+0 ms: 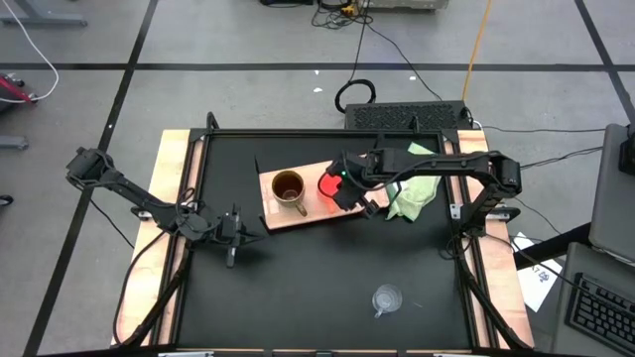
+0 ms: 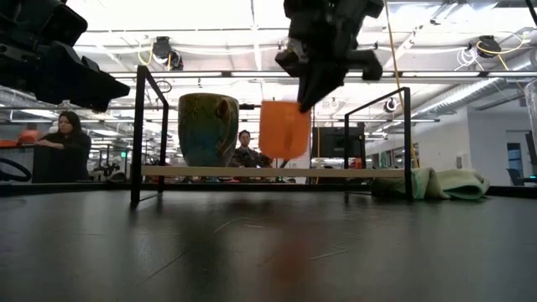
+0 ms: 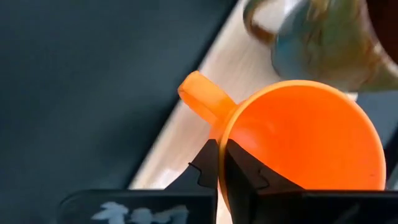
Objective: Stack small to large cups/mugs on shelf
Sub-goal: Put the orange mug on the shelf
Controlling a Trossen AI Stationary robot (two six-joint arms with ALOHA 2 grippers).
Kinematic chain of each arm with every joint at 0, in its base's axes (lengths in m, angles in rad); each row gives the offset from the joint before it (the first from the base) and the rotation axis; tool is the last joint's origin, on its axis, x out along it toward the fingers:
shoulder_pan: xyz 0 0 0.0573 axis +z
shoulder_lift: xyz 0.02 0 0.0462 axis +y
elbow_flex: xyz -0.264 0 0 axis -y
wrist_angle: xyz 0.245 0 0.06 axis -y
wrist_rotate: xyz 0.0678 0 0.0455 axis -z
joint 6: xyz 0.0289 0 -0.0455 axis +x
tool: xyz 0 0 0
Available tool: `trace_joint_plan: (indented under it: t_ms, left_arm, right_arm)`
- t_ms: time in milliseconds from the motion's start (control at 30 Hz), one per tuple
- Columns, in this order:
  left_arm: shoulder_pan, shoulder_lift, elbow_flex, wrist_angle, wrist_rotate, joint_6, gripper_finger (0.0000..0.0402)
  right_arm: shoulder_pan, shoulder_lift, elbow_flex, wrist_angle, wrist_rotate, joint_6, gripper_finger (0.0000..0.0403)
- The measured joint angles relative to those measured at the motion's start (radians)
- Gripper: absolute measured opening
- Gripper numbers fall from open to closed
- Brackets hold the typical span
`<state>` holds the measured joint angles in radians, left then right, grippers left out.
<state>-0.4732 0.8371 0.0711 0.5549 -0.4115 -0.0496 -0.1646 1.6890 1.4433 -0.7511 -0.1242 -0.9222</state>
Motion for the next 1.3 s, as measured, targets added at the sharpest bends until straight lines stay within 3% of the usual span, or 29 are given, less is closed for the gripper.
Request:
trace_joint_plan:
  t_ms: [233,367,567,1300]
  left_arm:
    - [0.001,0.0,0.0,0.002,-0.008,0.017,0.001]
    - [0.002,0.0,0.0,0.003,-0.008,0.019,0.001]
    - [0.002,0.0,0.0,0.003,-0.008,0.019,0.001]
    - [0.002,0.0,0.0,-0.003,-0.012,0.022,0.001]
  right_arm:
    - [-0.001,-0.001,0.115,-0.121,-0.108,0.045,0.0001]
    - [-0.01,-0.001,0.12,-0.142,-0.21,0.022,0.0001]
    - [-0.036,-0.001,0.12,-0.153,-0.249,-0.003,0.0]
    - [-0.058,0.094,0.121,-0.169,-0.161,0.019,0.0]
